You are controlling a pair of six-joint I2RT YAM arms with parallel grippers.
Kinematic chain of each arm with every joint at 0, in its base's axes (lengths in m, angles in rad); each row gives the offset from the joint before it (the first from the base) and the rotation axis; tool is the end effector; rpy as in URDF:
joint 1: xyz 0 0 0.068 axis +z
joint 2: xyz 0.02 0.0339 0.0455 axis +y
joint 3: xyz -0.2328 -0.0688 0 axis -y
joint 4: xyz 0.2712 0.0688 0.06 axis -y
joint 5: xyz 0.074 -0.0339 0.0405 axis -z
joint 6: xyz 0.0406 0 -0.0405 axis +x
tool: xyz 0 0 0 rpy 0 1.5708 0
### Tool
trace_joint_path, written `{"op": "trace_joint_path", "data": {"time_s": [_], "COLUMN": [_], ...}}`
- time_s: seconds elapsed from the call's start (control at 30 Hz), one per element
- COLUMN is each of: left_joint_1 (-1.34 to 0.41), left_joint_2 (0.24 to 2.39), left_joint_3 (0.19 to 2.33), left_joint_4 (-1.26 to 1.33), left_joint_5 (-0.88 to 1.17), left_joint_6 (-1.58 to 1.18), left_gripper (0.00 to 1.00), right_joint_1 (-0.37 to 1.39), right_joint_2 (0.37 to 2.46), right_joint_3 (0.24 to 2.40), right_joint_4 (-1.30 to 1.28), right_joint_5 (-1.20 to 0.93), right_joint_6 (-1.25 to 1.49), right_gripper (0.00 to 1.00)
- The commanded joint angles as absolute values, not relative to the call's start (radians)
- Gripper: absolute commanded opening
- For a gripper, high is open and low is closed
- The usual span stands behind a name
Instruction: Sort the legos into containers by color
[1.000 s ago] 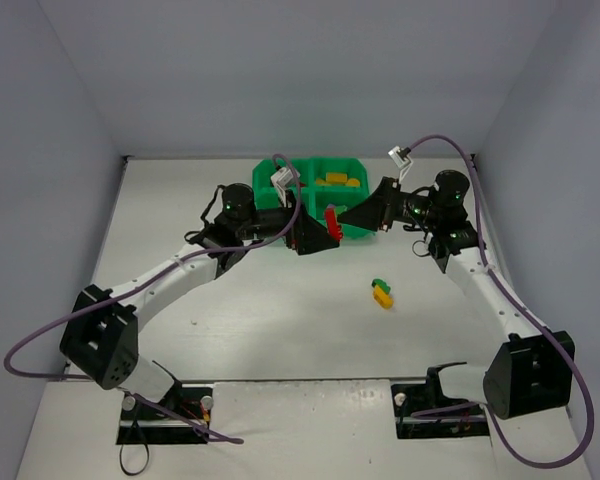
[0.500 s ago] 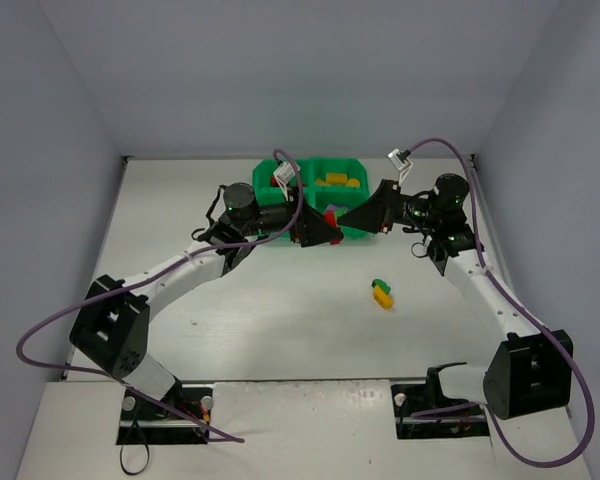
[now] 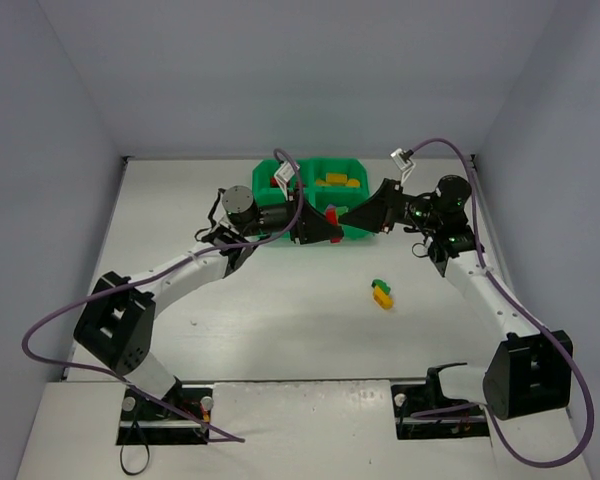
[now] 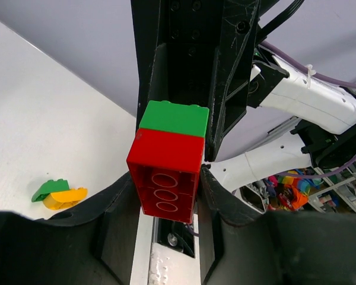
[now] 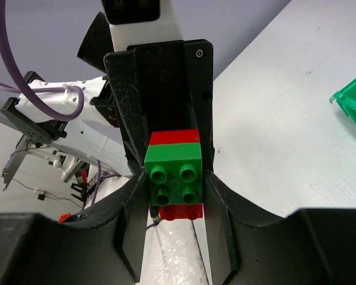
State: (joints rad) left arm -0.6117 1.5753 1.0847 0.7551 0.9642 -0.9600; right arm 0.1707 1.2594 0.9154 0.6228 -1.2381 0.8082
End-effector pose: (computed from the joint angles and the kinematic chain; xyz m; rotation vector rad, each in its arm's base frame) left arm 0.2938 -0.2468 0.2968 0.7157 1.5785 -1.8518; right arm 0.2971 0.0902 0.3241 -0.7211 1.5382 1.5464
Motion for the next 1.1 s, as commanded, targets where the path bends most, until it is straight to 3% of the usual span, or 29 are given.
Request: {"op": "trace_joint_path", "data": {"time_s": [0.0, 0.17, 0.47, 0.57, 0.7, 0.9, 1.07], "left_joint_1": [-0.586, -0.506, -0.462, -0.46, -0.46, -0.462, -0.462], "left_joint_2": [1.526, 1.503, 1.474, 1.418, 1.313, 1.217, 1.174], "left_joint_3": [1.086, 1.016, 0.933, 0.933, 0.988, 1.028, 1.022], "left_joint_4": [0.922, 1.043, 0.962, 0.743, 0.28, -0.045, -0.156], "left_joint_5": [0.962, 0.968, 0.994, 0.957, 0.839, 0.643, 0.519], "left_joint_6": [-1.009, -1.118, -1.088, -0.958, -0.691, -0.563, -0.549], "left_gripper": [0.0, 0.0, 0.0, 0.0, 0.0, 0.0, 0.0], "right_joint_1": [0.167, 0.121, 0.077, 0.078, 0.08, 0.107, 0.185], "right_joint_2": [1.229, 1.22, 1.221, 1.229, 1.229, 1.224, 1.226], "right_joint_3": [0.91, 0.858, 0.854, 0.902, 0.91, 0.916, 0.943], "right_joint_4": [0.716, 0.724, 0.674, 0.469, 0.402, 0.282, 0.177], "right_joint_5": [-1.262, -1.253, -1.252, -1.218, -1.183, -1.069, -0.895], "right_joint_6": [0.802, 0.773, 0.707, 0.577, 0.522, 0.419, 0.336], "right_gripper": [0.0, 0.0, 0.0, 0.0, 0.0, 0.0, 0.0]}}
